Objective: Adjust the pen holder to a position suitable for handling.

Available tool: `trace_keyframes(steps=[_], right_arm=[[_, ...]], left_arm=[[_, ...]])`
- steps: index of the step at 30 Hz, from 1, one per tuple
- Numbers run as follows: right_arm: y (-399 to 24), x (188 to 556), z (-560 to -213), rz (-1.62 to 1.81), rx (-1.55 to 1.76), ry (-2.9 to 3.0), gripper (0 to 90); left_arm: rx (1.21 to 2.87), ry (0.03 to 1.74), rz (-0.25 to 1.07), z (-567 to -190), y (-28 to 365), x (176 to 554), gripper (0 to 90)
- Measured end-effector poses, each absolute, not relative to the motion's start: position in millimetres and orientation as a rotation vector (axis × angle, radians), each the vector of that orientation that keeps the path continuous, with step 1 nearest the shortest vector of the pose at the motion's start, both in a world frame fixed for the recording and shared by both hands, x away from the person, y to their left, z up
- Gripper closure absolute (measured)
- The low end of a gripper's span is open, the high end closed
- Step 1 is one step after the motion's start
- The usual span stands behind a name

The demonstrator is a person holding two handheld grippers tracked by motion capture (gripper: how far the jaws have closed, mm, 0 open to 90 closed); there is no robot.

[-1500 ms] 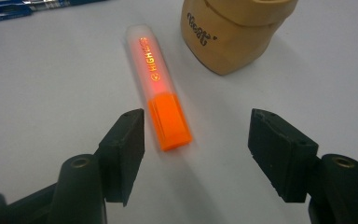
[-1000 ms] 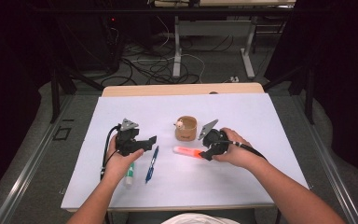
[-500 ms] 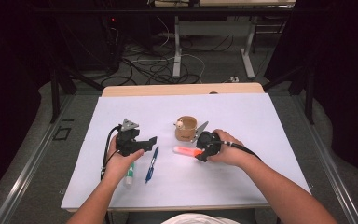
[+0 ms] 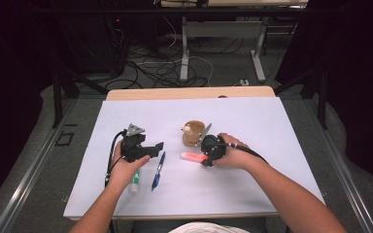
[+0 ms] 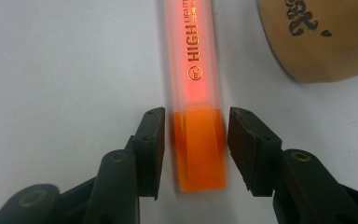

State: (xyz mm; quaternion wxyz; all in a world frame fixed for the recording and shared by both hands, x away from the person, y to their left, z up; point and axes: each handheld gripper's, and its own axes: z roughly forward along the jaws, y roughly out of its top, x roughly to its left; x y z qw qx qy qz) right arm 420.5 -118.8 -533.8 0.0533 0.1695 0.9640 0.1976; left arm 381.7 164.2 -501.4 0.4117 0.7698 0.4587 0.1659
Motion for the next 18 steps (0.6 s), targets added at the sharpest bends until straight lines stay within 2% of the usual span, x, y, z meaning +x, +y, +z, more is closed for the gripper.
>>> trace_keyframes(steps=[18], right_arm=[[-120.2, 428.8, -529.7, 0.441, 0.511, 3.042, 62.2]], left_arm=[[1.934, 1.157, 0.413, -501.2, 163.7, 381.1, 19.1]])
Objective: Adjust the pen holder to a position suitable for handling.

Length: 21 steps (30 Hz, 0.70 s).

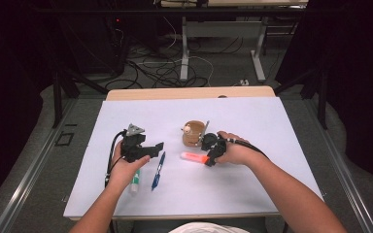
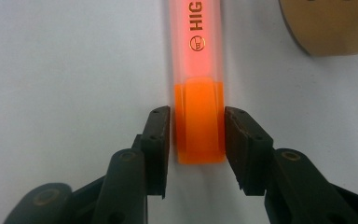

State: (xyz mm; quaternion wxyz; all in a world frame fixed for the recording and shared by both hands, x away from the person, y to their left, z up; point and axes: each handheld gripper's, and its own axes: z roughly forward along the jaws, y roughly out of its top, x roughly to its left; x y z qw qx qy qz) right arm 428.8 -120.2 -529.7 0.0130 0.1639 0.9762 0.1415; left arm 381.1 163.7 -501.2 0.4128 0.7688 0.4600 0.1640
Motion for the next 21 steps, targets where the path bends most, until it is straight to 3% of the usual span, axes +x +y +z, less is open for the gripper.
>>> trace_keyframes(steps=[6, 21], right_arm=[[-119.6, 428.5, -529.6, 0.425, 0.478, 3.044, 66.5], [-119.5, 423.1, -528.8, 0.427, 0.449, 3.014, 66.9]], left_arm=[[1.934, 1.159, 0.41, -500.7, 163.3, 380.6, 19.2], [1.933, 1.157, 0.41, -501.0, 163.7, 381.1, 19.2]])
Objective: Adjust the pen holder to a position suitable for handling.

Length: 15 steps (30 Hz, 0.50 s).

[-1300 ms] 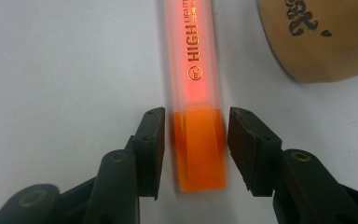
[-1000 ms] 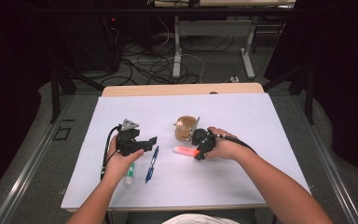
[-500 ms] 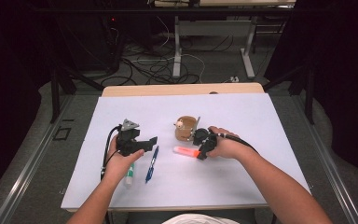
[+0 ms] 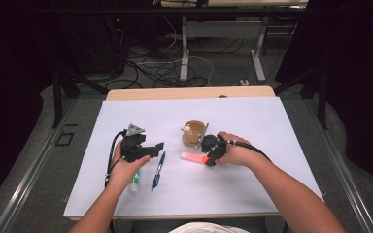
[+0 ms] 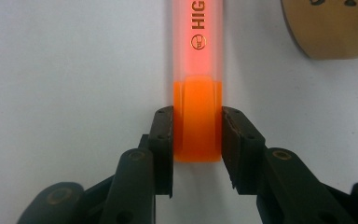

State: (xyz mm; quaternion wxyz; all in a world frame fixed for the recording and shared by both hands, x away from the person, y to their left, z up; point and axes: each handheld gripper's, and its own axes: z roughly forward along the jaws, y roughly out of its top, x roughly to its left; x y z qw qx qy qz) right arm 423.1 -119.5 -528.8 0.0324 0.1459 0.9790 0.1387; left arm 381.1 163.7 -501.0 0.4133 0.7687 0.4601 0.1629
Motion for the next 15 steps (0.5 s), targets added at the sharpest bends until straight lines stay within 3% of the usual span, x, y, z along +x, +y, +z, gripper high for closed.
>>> trace_keyframes(steps=[15], right_arm=[[-130, 412, -513, 0.546, 0.393, 2.876, 67.0]], left_arm=[[1.938, 1.15, 0.402, -499, 162, 380, 19.2]])
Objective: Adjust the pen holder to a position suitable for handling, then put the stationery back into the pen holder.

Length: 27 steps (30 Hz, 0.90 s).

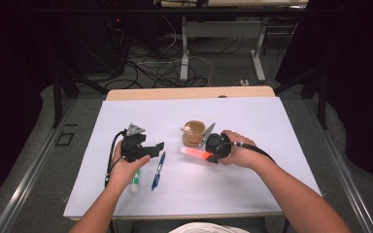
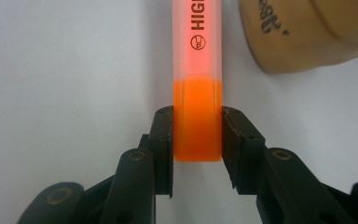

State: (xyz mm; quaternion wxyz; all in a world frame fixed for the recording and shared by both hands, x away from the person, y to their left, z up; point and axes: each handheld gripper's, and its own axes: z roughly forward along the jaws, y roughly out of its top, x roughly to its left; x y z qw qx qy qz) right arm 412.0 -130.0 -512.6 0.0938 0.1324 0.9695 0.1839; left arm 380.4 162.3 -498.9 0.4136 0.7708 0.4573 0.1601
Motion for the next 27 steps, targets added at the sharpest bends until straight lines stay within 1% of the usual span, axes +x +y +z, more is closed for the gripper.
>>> trace_keyframes(steps=[3, 21, 27], right_arm=[[-131, 404, -505, 0.528, 0.294, 2.803, 67.0], [-132, 370, -491, 0.415, -0.077, 2.483, 66.9], [-136, 357, -483, 0.345, -0.241, 2.35, 66.9]], left_arm=[[1.946, 1.141, 0.401, -498, 161, 380, 19.1], [1.97, 1.083, 0.417, -492, 156, 378, 19.4], [1.98, 1.057, 0.407, -489, 155, 377, 23.0]])
